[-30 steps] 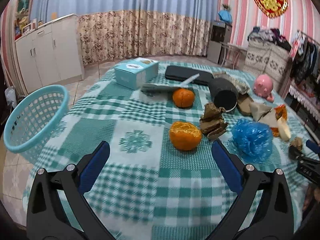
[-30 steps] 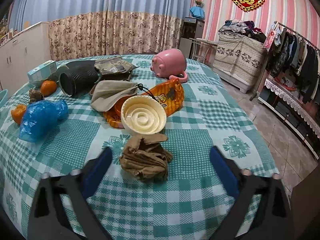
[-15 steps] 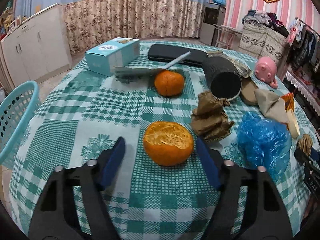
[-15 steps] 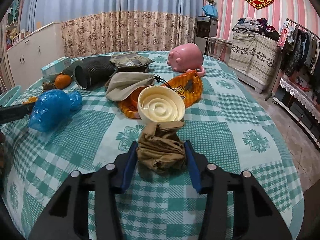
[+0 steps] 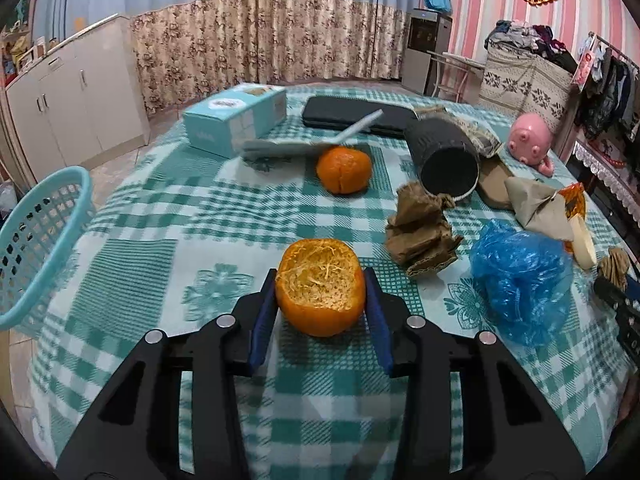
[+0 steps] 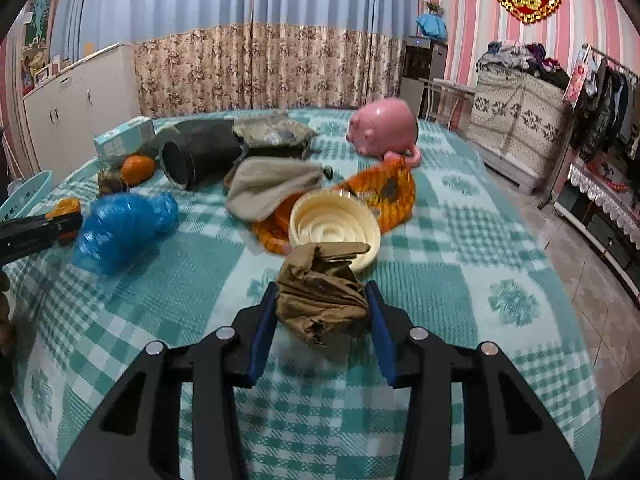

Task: Collect trash
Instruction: 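Carry the peel over the blue basket and open the left tool while the right carries the cloth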

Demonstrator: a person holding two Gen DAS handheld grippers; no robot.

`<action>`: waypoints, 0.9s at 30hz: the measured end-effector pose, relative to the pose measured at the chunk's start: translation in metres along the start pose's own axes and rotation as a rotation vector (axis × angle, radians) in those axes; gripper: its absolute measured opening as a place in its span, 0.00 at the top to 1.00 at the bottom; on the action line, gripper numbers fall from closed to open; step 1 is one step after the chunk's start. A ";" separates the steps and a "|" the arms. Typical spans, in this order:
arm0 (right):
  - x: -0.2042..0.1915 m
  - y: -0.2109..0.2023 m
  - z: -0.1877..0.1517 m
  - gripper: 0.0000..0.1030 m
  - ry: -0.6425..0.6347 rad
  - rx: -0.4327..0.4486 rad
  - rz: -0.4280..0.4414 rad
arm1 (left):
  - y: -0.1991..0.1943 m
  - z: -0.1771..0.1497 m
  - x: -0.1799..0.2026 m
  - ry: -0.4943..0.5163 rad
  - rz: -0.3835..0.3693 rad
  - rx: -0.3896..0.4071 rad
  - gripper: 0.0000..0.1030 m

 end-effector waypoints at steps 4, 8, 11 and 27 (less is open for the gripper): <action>-0.012 -0.014 0.025 0.58 -0.016 0.052 0.002 | -0.022 0.013 -0.019 -0.027 0.001 0.046 0.61; -0.038 -0.022 0.053 0.58 -0.058 0.094 0.029 | -0.039 0.026 -0.042 -0.049 0.020 0.088 0.61; -0.065 -0.021 0.069 0.58 -0.084 0.112 0.069 | -0.051 0.034 -0.075 -0.087 0.047 0.113 0.61; -0.267 0.025 0.117 0.58 -0.199 0.120 0.351 | -0.057 0.036 -0.269 -0.247 0.275 0.118 0.61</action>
Point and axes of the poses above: each gripper's, at about its wrist camera, not at the fingertips, and y roughly the way its jaws point, x to its right, z to its top, the point moved 9 cm from there along y, roughly the way its jaws point, and after that the axes turned 8 degrees about z, right-handed, at the moved point
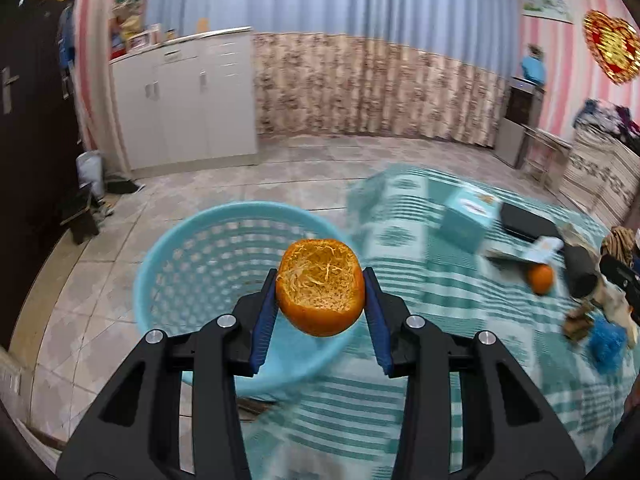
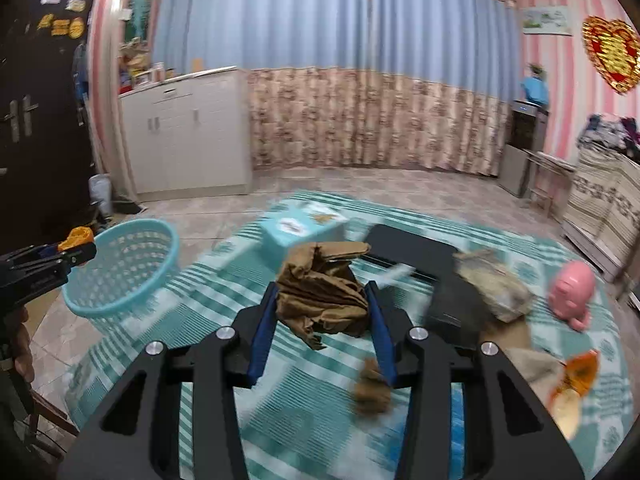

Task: Collect trash
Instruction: 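Carry the peel over the blue basket and open the left tool while the right carries the cloth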

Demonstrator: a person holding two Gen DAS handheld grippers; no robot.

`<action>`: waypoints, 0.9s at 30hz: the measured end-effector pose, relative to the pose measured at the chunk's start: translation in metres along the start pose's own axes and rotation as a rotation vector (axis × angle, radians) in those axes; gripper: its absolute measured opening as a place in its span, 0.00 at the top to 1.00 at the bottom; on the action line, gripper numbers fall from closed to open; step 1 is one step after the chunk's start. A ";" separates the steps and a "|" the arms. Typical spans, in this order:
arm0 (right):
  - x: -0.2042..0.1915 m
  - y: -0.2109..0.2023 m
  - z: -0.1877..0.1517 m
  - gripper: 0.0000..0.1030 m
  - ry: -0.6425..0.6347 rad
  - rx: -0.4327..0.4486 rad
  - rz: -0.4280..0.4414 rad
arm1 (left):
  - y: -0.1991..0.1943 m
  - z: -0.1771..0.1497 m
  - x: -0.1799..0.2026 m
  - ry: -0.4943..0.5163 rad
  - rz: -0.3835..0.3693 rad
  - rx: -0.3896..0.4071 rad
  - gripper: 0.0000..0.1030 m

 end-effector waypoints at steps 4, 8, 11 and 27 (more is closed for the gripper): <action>-0.034 0.034 0.009 0.58 -0.012 -0.023 0.053 | 0.021 0.005 -0.039 -0.031 0.047 -0.016 0.61; -0.059 0.062 0.014 0.58 -0.036 -0.041 0.078 | 0.045 0.002 -0.071 -0.071 0.074 -0.047 0.61; -0.073 0.079 0.016 0.58 -0.032 -0.055 0.097 | 0.061 -0.001 -0.082 -0.082 0.082 -0.068 0.61; -0.092 0.122 0.002 0.58 -0.049 -0.127 0.120 | 0.112 -0.003 -0.101 -0.072 0.108 -0.103 0.33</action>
Point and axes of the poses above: each gripper's, at about its wrist camera, not at the fingertips, and y roughly the way its jaws point, x to its right, z to its top, the point moved 9 cm from there along y, roughly the way its jaws point, and after that the axes turned 8 degrees about z, right-handed, at the moved point
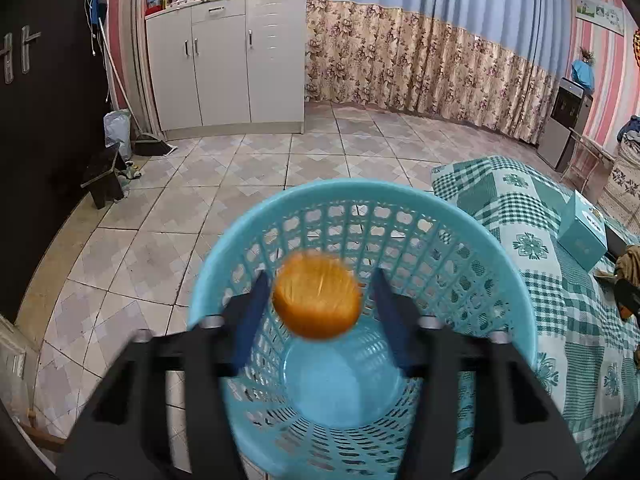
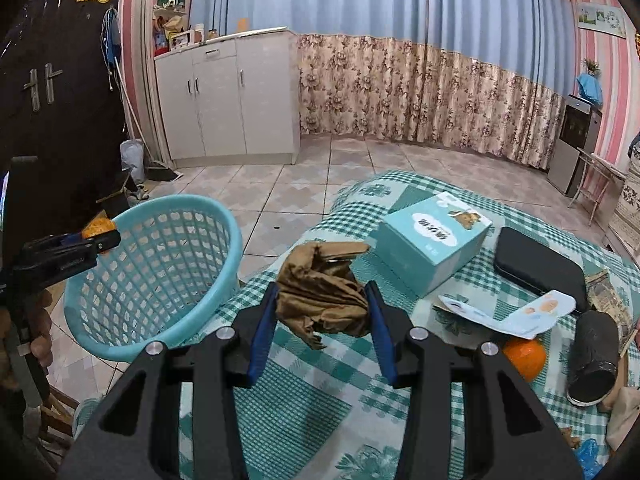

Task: Collect trash
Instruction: 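Carry the peel over the blue basket and open the left tool while the right carries the cloth, then open the right tool to drop the brown cloth into the blue basket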

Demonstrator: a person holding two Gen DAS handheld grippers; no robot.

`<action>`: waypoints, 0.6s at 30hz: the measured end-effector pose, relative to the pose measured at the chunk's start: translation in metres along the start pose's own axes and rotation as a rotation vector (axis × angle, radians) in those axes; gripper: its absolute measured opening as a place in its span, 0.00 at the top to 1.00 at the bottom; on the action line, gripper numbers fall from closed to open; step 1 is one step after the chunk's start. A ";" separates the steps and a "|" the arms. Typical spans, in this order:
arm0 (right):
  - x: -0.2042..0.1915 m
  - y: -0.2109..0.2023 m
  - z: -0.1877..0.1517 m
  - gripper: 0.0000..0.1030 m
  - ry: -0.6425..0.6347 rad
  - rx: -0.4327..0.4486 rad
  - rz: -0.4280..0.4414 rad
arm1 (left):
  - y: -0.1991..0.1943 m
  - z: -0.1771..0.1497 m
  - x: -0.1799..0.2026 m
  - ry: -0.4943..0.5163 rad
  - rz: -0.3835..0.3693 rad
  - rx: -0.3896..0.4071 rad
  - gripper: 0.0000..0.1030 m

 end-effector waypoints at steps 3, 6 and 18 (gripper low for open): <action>-0.016 0.008 0.001 0.58 -0.023 -0.010 0.019 | -0.008 0.007 -0.009 -0.020 0.023 0.048 0.18; -0.030 0.015 0.003 0.58 -0.052 -0.019 0.036 | -0.014 0.014 -0.017 -0.040 0.030 0.059 0.18; -0.099 0.070 0.017 0.58 -0.138 -0.109 0.132 | -0.035 0.009 -0.059 -0.112 0.088 0.077 0.09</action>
Point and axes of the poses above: each gripper's, at about its wrist camera, not at the fingertips, and y roughly the way its jaws point, x to its right, z to its top, the point moved 9 cm from there along y, roughly the way its jaws point, and after that the axes turned 8 degrees about z, right-handed, at the moved point
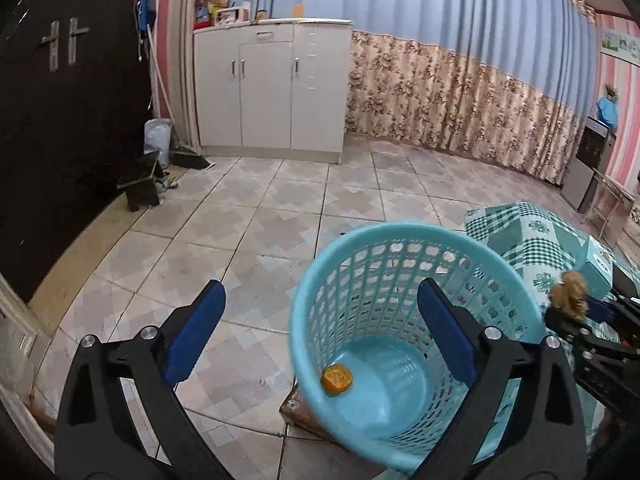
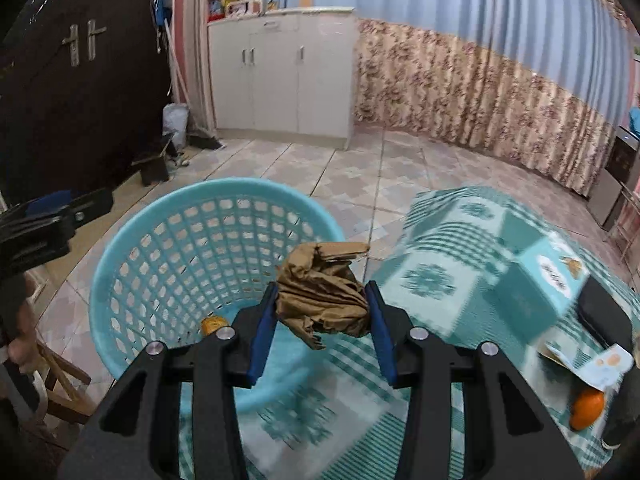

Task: Collect trash
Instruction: 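Open the right tool to drop the brown cloth into the blue basket, then move both open tools back over the cluttered table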

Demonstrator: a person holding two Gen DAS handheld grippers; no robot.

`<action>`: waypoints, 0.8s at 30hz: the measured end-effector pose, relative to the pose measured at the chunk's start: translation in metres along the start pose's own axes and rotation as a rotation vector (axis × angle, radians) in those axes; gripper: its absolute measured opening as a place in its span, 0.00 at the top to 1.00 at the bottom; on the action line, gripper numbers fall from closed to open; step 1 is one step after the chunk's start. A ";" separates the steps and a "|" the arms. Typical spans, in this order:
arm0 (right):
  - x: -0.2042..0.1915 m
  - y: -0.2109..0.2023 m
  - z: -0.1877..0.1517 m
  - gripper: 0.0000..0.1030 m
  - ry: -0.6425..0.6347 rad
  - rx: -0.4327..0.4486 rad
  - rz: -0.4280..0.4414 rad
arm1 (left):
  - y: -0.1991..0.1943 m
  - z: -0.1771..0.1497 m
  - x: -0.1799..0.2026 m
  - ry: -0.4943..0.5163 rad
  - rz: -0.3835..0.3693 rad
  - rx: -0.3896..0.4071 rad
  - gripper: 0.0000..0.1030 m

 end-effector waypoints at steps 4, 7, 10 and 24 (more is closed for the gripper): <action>-0.011 0.016 0.001 0.56 -0.018 -0.023 0.005 | 0.003 -0.010 -0.009 0.005 0.033 -0.017 0.09; -0.018 0.022 -0.002 0.45 -0.021 -0.033 0.030 | 0.005 -0.015 -0.015 -0.015 0.039 -0.033 0.09; -0.019 0.015 -0.001 0.25 -0.048 0.001 0.007 | 0.004 -0.018 -0.019 -0.033 0.046 -0.045 0.09; 0.050 -0.080 -0.015 0.14 0.003 0.086 -0.106 | -0.030 -0.018 0.006 -0.027 0.029 -0.020 0.06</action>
Point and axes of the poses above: each gripper's, at about its wrist camera, not at the fingertips, and y roughly the way its jaws point, x to its right, z to its top, the point moved 9 cm from there along y, roughly the way its jaws point, and after that the axes turned 8 degrees about z, right-handed, at the moved point
